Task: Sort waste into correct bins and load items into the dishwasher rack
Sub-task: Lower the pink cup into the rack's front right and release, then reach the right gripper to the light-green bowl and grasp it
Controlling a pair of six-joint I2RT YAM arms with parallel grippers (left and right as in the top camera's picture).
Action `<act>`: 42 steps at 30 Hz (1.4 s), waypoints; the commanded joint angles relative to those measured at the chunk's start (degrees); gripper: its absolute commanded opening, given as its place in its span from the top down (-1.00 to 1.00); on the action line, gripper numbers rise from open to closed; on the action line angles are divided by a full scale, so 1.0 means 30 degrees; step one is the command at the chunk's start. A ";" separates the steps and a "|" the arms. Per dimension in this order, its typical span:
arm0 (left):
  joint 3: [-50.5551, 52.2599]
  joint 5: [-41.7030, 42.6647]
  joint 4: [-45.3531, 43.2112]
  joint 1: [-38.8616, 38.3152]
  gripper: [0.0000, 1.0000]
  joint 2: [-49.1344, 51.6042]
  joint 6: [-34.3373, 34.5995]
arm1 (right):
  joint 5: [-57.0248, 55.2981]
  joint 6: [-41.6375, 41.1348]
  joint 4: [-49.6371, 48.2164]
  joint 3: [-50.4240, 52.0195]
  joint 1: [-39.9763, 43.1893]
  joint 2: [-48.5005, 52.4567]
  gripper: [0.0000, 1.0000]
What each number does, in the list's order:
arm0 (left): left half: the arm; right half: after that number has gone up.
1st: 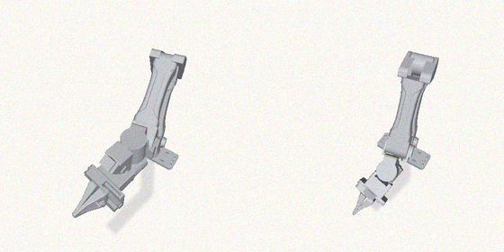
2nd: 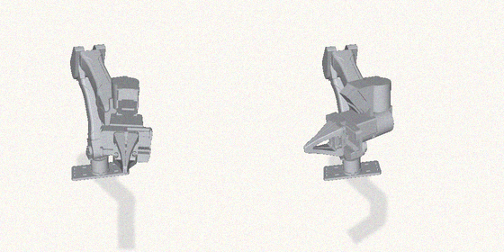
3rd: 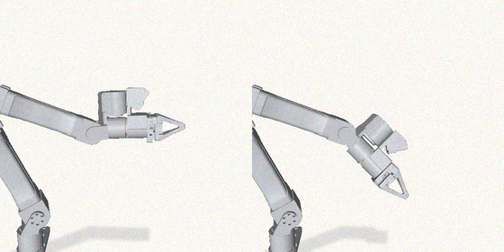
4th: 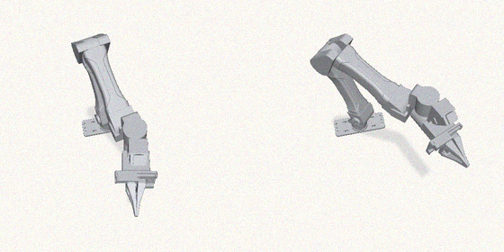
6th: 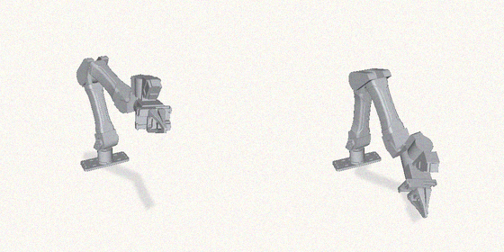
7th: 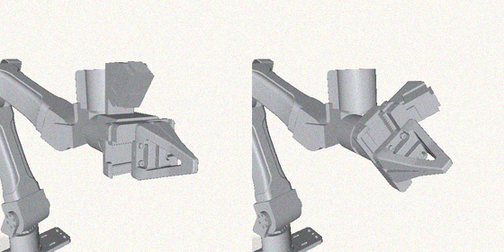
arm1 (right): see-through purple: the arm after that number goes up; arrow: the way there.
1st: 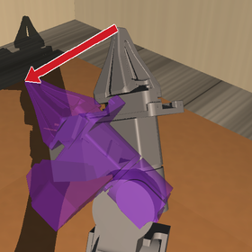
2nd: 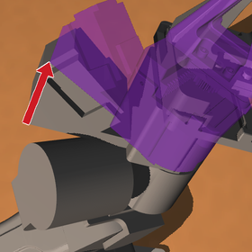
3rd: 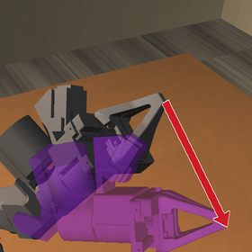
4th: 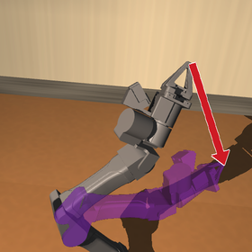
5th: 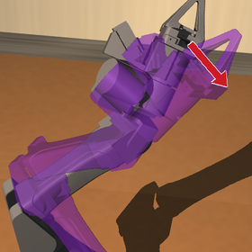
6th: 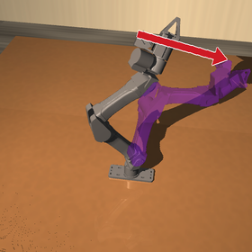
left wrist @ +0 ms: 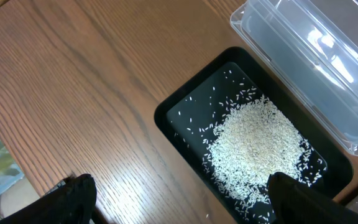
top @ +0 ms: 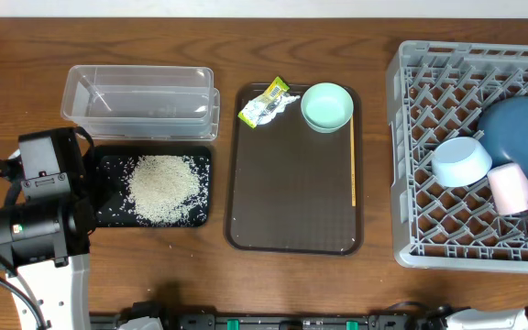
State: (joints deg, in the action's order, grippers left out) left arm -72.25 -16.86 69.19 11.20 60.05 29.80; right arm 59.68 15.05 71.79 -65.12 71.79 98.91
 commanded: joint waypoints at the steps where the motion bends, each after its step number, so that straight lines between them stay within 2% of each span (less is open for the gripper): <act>1: -0.0029 -0.0117 0.0073 0.0080 -0.81 0.0058 -0.0036 | -0.0794 -0.1450 0.0058 -0.0015 0.0503 -0.1719 0.66; 4: -0.0029 -0.0117 0.0073 0.0087 -0.81 0.0058 -0.0036 | -0.1778 -0.2688 -0.0015 -0.0160 0.0699 -0.3075 0.53; 11: -0.0029 -0.0117 0.0073 0.0080 -0.81 0.0058 -0.0036 | -0.2251 -0.4466 -0.0036 -0.0328 0.0503 -0.6987 0.50; 15: -0.0029 -0.0117 0.0073 0.0080 -0.81 0.0058 -0.0036 | -0.2273 -0.4619 -0.0342 -0.0350 -0.0678 -0.9398 0.47; 19: -0.0029 -0.0117 0.0073 0.0087 -0.81 0.0058 -0.0036 | -0.3745 -0.6040 -0.1209 -0.0845 -0.3803 -1.1293 0.33; 22: -0.0029 -0.0117 0.0073 0.0080 -0.81 0.0058 -0.0036 | -0.5071 -0.6870 -0.1880 -0.2055 -0.7759 -1.1846 0.09; 24: -0.0029 -0.0117 0.0073 0.0087 -0.81 0.0058 -0.0036 | -0.6543 -0.6958 -0.1865 -0.3439 -1.0950 -1.1635 0.05; 28: -0.0029 -0.0117 0.0073 0.0080 -0.81 0.0058 -0.0036 | -1.1788 -0.7919 -0.1712 -0.7111 -1.8659 -0.9901 -0.05; 31: -0.0029 -0.0117 0.0073 0.0080 -0.81 0.0058 -0.0036 | -1.5599 -0.8320 -0.1632 -0.9938 -2.4115 -0.7388 -0.25; 33: -0.0029 -0.0117 0.0073 0.0087 -0.81 0.0058 -0.0036 | -1.7391 -0.8590 -0.1494 -1.1657 -2.6716 -0.5238 -0.40; 36: -0.0029 -0.0117 0.0073 0.0087 -0.81 0.0058 -0.0036 | -1.8360 -0.8553 -0.1209 -1.4222 -2.9055 -0.1399 -0.48; 42: -0.0029 -0.0117 0.0073 0.0080 -0.81 0.0058 -0.0036 | -1.8979 -0.7912 -0.0146 -1.9795 -3.0665 0.6302 -0.44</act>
State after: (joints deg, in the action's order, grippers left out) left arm -72.25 -16.86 69.17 11.20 60.16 29.80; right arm 7.40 -8.99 70.67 -118.98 -18.37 110.02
